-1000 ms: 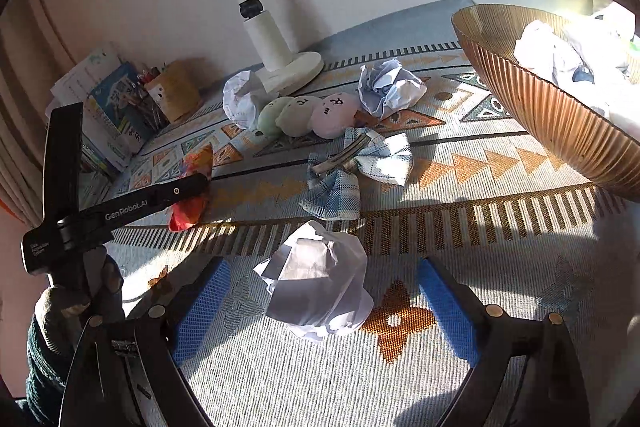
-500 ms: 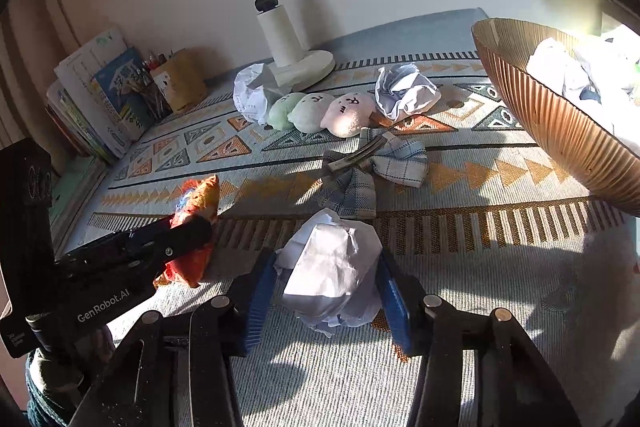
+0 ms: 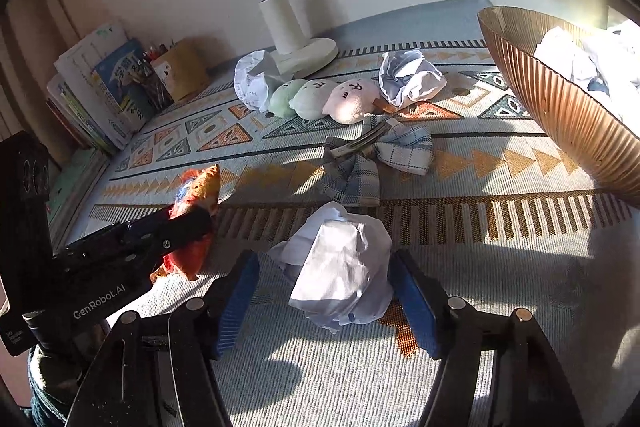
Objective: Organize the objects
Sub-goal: 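Lift the red bag with the left tool while the right tool holds the paper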
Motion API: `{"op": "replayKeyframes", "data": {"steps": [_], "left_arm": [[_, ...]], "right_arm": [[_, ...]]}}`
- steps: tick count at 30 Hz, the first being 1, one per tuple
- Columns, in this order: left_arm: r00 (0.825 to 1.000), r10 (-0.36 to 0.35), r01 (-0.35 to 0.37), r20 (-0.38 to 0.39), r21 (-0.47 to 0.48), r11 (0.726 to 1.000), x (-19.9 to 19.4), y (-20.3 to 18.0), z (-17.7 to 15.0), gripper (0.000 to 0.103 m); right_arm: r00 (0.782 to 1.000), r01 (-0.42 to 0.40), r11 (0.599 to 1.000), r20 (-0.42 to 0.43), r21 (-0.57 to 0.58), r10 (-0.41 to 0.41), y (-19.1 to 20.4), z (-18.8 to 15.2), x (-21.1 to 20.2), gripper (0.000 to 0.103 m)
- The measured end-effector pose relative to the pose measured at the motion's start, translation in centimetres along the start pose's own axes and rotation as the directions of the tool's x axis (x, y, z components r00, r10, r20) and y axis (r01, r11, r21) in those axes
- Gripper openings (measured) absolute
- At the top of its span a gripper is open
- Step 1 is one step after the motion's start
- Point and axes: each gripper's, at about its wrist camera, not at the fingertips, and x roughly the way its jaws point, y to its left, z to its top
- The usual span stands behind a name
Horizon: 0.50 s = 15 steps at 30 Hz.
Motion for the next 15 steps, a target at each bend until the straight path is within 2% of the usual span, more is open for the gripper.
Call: {"op": "replayKeyframes", "data": {"steps": [4,8,15], "left_arm": [[1.000,0.005,-0.005,-0.004,0.003,1.000,0.06,-0.04,-0.03,0.033],[1.000,0.006,-0.006,-0.007,0.003,1.000,0.16,-0.01,-0.02,0.033],[1.000,0.013,-0.013,-0.018,0.009,1.000,0.42,-0.06,0.05,0.034]], "right_arm": [[0.999,-0.027,1.000,0.046,0.006,0.027,-0.18,-0.20,-0.83,0.049],[0.999,-0.028,0.999,0.020,-0.034,0.029,0.66,-0.20,-0.43,0.047],[0.999,-0.037,0.999,0.008,-0.021,0.037,0.45,-0.11,-0.26,0.047]]}}
